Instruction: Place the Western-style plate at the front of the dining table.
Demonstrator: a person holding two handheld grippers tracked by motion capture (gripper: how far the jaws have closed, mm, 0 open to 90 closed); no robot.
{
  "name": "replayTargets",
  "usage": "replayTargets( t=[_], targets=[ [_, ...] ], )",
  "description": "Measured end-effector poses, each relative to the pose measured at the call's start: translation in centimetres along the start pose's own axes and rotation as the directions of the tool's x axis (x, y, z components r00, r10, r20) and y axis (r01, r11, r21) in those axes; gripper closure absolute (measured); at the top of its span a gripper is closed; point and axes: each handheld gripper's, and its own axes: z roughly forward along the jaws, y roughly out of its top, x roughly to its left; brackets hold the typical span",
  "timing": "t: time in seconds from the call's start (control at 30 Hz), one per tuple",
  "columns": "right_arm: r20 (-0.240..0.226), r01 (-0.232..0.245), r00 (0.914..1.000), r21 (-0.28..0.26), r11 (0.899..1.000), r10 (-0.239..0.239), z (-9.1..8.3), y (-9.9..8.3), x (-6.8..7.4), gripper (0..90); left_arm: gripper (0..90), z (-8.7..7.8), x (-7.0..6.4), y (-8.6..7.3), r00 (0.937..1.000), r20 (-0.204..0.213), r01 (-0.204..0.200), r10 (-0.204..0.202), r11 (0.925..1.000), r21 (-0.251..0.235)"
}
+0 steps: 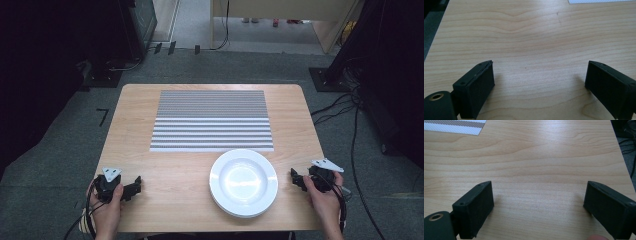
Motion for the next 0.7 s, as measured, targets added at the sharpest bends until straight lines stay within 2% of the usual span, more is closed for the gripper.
replayTargets(
  t=[0.1,0.23,0.37,0.47,0.53,0.7],
  targets=[
    [-0.001,-0.001,1.0,0.001,1.0,0.001,0.0,0.0,0.0,9.0,8.5,0.0,-0.1,0.0,1.0,-0.007,0.006,-0.006,1.0,0.003],
    [-0.01,-0.008,0.9999,0.004,1.0,0.008,0.0,0.1,-0.1,8.9,8.5,0.0,-0.5,0.1,0.9998,0.018,0.013,-0.013,0.9999,-0.002],
    [-0.012,-0.017,0.9998,0.007,1.0,0.018,0.0,0.2,-0.1,9.0,8.5,-0.1,-1.5,0.2,0.9993,0.035,-0.009,0.009,1.0,-0.002],
    [0.005,-0.006,1.0,0.007,1.0,0.006,0.1,0.1,0.1,8.8,8.5,-0.1,-1.9,0.3,0.9991,0.039,-0.017,0.018,0.9998,-0.007],
    [0.011,-0.013,0.9999,0.002,1.0,0.013,0.1,0.1,0.2,8.4,8.5,-0.2,-2.7,0.7,0.9985,0.039,-0.036,0.037,0.9993,-0.012],
    [0.02,-0.018,0.9996,0.003,1.0,0.018,0.2,0.2,0.3,7.2,8.5,-0.3,-3.9,1.7,0.9968,0.064,-0.045,0.047,0.9985,-0.029]
  ],
)
